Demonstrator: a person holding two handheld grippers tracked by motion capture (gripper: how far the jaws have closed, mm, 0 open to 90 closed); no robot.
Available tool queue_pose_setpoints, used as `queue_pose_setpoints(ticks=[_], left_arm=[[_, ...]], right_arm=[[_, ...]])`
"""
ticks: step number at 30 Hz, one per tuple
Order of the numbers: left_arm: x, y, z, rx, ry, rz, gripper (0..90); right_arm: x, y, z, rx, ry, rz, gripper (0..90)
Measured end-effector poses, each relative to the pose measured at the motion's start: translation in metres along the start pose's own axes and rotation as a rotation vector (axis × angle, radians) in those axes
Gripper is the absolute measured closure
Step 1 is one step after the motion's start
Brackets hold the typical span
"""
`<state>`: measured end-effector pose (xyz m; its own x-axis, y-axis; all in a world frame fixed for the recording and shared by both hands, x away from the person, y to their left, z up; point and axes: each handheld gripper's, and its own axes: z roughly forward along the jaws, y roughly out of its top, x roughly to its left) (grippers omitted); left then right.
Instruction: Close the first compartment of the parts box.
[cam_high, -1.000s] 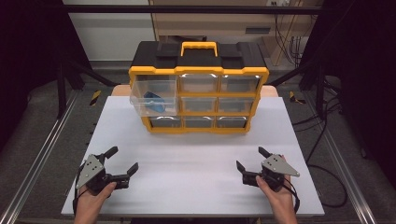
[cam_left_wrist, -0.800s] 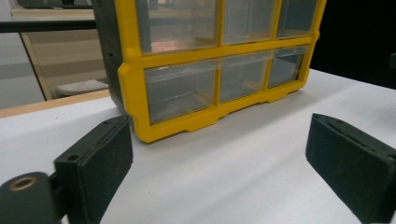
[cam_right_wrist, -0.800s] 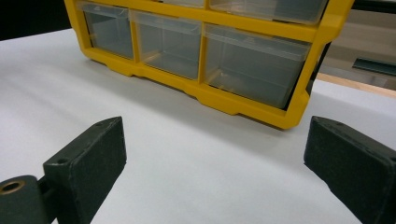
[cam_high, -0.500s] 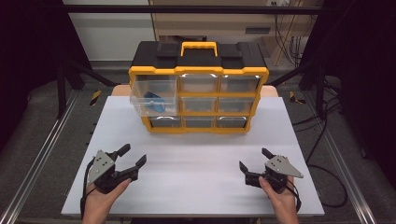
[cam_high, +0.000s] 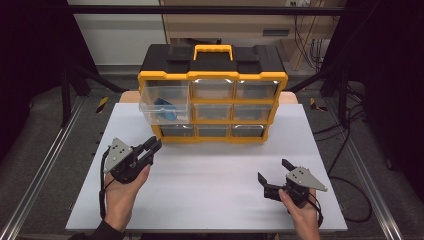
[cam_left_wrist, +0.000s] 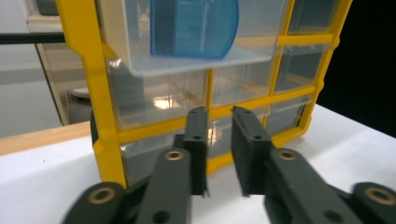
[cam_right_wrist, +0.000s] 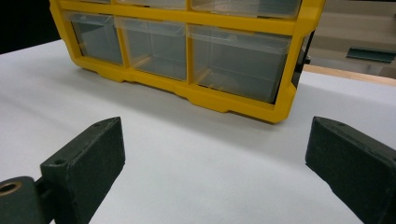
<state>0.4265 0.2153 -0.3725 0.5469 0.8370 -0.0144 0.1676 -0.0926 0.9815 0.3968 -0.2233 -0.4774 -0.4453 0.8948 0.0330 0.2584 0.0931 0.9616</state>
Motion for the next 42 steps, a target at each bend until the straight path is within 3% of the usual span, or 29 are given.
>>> queue_pose_setpoints(ticks=[7, 19, 21, 29, 42], left_arm=[[0.001, 0.017, 0.007, -0.001, 0.007, -0.014, 89.4], [-0.011, 0.034, 0.020, -0.012, 0.031, 0.022, 89.8], [-0.010, 0.035, 0.024, -0.009, 0.032, 0.010, 89.8], [-0.016, 0.044, 0.032, -0.029, 0.056, 0.063, 89.8], [-0.017, 0.045, 0.042, -0.016, 0.051, 0.036, 89.8]], right_arm=[[0.000, 0.000, 0.000, 0.002, 0.004, 0.008, 5.0], [0.003, 0.000, 0.001, 0.002, 0.022, 0.001, 4.5], [0.003, 0.001, 0.000, 0.000, 0.021, 0.001, 4.3], [0.004, 0.001, 0.000, 0.000, 0.018, -0.012, 4.5], [0.006, 0.000, 0.001, 0.011, 0.029, -0.024, 4.6]])
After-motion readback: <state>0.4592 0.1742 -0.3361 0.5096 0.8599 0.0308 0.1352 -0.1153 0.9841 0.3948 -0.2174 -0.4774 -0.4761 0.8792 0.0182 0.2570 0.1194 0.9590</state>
